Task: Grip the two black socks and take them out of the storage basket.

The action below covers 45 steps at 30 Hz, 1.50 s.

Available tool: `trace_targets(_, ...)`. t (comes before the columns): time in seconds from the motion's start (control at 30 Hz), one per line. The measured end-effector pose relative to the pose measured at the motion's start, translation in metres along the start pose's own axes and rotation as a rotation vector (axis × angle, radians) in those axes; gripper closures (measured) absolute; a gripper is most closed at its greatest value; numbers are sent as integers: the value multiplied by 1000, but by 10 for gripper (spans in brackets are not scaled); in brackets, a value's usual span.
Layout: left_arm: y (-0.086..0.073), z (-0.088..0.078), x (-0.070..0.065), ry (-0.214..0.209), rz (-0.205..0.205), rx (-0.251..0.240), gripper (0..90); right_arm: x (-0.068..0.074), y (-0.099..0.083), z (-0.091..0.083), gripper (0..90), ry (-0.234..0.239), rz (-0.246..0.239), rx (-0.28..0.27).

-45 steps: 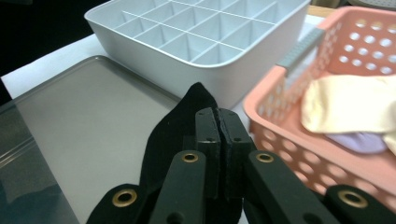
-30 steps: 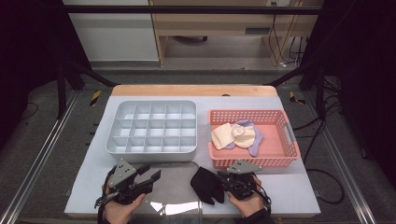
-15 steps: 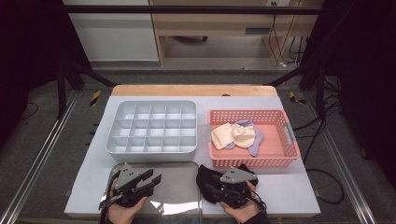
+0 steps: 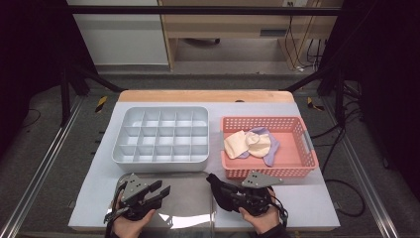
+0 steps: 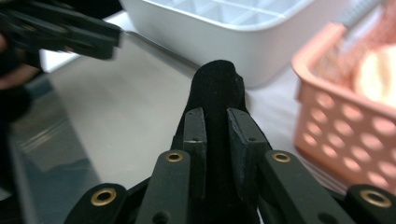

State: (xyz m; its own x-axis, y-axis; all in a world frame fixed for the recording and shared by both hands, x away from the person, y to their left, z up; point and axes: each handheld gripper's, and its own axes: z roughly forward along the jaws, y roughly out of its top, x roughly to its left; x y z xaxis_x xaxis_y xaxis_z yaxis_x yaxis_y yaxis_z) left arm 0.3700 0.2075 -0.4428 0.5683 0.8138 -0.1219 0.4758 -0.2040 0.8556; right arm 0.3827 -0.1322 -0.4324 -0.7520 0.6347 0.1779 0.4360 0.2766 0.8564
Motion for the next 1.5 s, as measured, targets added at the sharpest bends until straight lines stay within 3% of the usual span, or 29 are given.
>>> trace_targets(0.13, 1, -4, 3, 7, -5, -10, 589, 12, 7, 18, 784, 93, -15, 10)
trace_targets(0.2, 1, -7, 5, 8, -8, -17, 589, 23, 8, 34, 783, 152, -31, 45)
trace_targets(0.27, 2, -9, 8, 9, -11, -22, 589, 32, 5, 48, 773, 170, -55, 86)
trace_targets(0.4, 1, -10, 9, 2, -13, -23, 591, 38, -3, 62, 681, 155, -80, 135)
trace_targets(0.57, 0, -3, 4, -7, -2, 2, 620, 36, -2, 49, 625, 126, -76, 89)
trace_targets(0.63, -2, 0, 1, -14, 4, 17, 633, 34, -2, 44, 668, 120, -76, 81)
trace_targets(0.8, -4, 5, -2, -30, 25, 41, 650, 33, -8, 46, 814, 137, -78, 135)
trace_targets(1.0, -5, 7, -2, -39, 46, 48, 645, 34, 6, 44, 875, 159, -71, 101)
trace_targets(1.07, -5, 7, -2, -45, 54, 50, 637, 33, 13, 45, 877, 148, -72, 92)
trace_targets(1.17, -6, 7, -3, -52, 65, 51, 623, 26, 24, 53, 875, 147, -17, 87)
trace_targets(1.27, -6, 7, -4, -61, 73, 55, 608, 19, 32, 63, 867, 104, 18, 84)
trace_targets(1.33, -7, 8, -5, -71, 79, 60, 600, 14, 34, 72, 855, 54, 37, 82)
trace_targets(1.4, -7, 9, -7, -75, 84, 63, 594, 10, 32, 82, 830, -29, 39, 109)
trace_targets(1.5, -7, 10, -6, -69, 85, 67, 594, 9, 30, 90, 785, -93, 6, 135)
